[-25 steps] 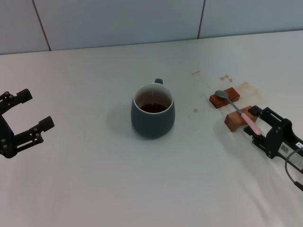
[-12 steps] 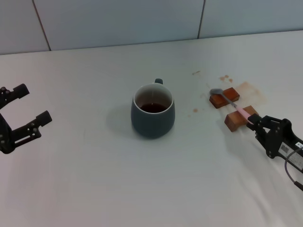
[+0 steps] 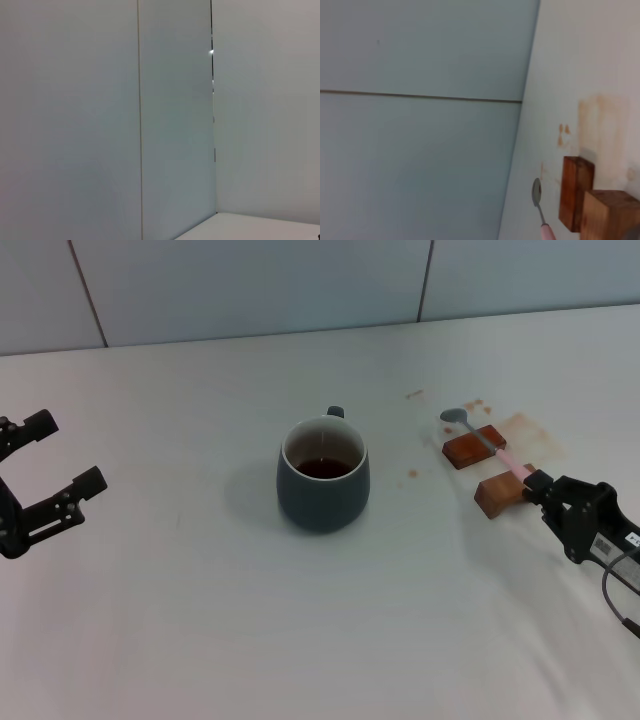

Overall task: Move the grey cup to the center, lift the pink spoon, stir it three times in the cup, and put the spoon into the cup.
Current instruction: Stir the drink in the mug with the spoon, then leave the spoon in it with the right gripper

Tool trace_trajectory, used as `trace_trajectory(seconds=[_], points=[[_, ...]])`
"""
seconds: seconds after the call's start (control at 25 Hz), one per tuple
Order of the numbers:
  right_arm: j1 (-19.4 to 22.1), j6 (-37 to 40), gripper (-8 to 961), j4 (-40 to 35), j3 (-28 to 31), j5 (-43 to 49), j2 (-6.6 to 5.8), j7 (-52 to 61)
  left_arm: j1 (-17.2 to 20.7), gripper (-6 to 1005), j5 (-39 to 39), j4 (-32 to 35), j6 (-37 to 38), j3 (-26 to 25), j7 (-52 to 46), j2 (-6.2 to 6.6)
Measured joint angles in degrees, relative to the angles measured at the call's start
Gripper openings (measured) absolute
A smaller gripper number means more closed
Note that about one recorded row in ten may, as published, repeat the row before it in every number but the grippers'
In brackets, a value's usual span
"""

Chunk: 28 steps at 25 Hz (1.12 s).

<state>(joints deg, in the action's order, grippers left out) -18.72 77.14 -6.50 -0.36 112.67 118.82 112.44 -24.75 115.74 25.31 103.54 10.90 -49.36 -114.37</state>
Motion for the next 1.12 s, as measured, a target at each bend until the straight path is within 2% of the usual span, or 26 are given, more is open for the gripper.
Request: trace_trajectory(seconds=[0.2,0.32,0.36,0.4,0.52,0.56,0.76,0.92,0.96,1.12], points=[[-0.11,1.69,105,-0.81,0.64,-0.43,-0.01,-7.98,-0.03,859,0.0,0.0,-0.14,0.0,0.07,-0.33],[-0.86,4.3,105,-3.09,1.89,-1.66,0.0,-18.63,0.09,859,-0.02,0.01,-0.35,0.0,0.35,-0.81],[-1.51,6.35,105,-4.74,2.45,-3.35,-0.06,-25.81,0.18,859,-0.04,0.0,-0.37,0.0,0.43,-1.03],[-1.51,6.35,105,-4.74,2.45,-3.35,-0.06,-25.81,0.26,859,-0.09,0.0,-0.4,0.0,0.45,-1.24],[-2.59,10.03,105,-7.38,2.69,-5.65,-0.25,-35.91,0.48,859,-0.55,-0.01,-0.43,0.0,0.47,-1.74],[-2.95,11.34,105,-8.15,2.87,-6.1,-0.34,-39.01,0.62,859,-1.07,-0.07,-0.51,0.01,0.49,-2.42],[-5.48,19.91,105,-14.05,2.9,-7.83,-0.53,-53.14,0.73,859,-2.07,-0.46,-0.7,-0.05,0.5,-3.56],[-7.2,24.0,104,-18.15,2.34,-7.73,-0.81,-55.0,0.75,859,-3.14,-2.14,-0.88,-0.08,0.8,-3.62],[-8.32,26.45,104,-21.07,0.78,-7.78,-1.16,-54.92,0.76,859,-3.64,-2.77,-0.99,-0.09,0.95,-3.57],[-10.14,28.44,104,-25.52,-1.89,-8.36,-1.57,-52.63,0.76,859,-3.87,-3.03,-1.11,-0.09,1.01,-3.64]])
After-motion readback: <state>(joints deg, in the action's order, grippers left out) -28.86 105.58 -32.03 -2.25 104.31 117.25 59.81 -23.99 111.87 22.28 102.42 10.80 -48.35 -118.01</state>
